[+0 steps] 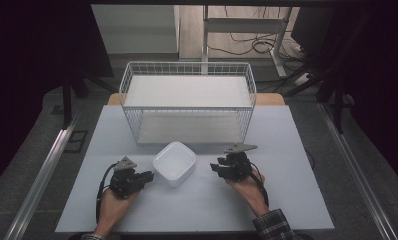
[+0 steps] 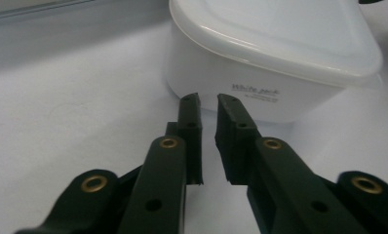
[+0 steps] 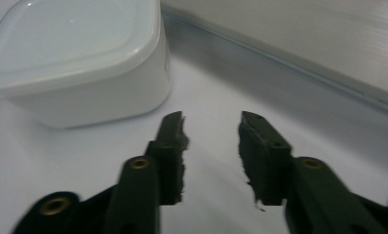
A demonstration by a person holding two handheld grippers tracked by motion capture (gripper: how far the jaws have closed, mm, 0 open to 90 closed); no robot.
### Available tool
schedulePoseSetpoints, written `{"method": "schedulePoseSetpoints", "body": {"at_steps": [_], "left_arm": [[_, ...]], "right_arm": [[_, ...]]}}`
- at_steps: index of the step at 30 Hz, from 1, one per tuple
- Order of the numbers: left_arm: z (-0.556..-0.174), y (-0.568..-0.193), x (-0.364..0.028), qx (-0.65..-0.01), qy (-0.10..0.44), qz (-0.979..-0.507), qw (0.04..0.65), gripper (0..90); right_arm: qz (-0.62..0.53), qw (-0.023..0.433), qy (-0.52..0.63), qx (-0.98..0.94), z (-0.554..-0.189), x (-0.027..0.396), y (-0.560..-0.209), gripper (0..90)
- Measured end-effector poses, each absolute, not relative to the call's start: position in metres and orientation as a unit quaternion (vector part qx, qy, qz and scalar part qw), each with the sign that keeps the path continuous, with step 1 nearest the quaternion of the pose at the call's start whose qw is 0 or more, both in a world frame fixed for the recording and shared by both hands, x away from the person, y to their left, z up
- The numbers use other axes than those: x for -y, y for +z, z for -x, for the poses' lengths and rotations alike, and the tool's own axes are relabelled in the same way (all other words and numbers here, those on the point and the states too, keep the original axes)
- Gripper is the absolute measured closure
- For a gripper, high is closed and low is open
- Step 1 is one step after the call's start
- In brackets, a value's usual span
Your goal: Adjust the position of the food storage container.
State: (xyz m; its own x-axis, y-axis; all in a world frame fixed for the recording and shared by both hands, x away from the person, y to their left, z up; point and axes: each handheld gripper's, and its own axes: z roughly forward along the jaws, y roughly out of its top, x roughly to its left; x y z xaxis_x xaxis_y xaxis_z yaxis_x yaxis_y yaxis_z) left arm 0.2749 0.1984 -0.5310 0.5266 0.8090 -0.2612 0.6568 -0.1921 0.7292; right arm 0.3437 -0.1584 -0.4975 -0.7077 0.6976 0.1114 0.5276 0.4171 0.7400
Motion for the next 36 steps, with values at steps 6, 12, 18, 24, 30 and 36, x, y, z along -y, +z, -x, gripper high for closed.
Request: {"method": "schedulePoseSetpoints", "body": {"at_steps": [6,12,18,24,30,36], "left_arm": [[-0.286,-0.534,-0.196,-0.490,0.088,-0.765,0.409,88.3],[-0.297,-0.536,-0.194,-0.501,0.090,-0.761,0.402,89.8],[-0.308,-0.539,-0.192,-0.507,0.080,-0.755,0.408,90.0],[-0.312,-0.539,-0.185,-0.505,0.075,-0.755,0.411,90.0],[-0.305,-0.535,-0.168,-0.481,0.059,-0.770,0.415,89.9],[-0.298,-0.531,-0.155,-0.461,0.052,-0.783,0.415,89.9]], "right_arm": [[-0.358,0.091,0.396,-0.841,-0.366,0.133,-0.498,83.8],[-0.354,0.091,0.385,-0.848,-0.383,0.115,-0.506,87.4],[-0.340,0.051,0.397,-0.851,-0.397,0.106,-0.511,87.9],[-0.342,0.040,0.392,-0.853,-0.385,0.114,-0.508,87.6],[-0.348,0.034,0.390,-0.852,-0.367,0.132,-0.503,83.5],[-0.358,0.026,0.389,-0.848,-0.350,0.148,-0.501,85.7]]}}
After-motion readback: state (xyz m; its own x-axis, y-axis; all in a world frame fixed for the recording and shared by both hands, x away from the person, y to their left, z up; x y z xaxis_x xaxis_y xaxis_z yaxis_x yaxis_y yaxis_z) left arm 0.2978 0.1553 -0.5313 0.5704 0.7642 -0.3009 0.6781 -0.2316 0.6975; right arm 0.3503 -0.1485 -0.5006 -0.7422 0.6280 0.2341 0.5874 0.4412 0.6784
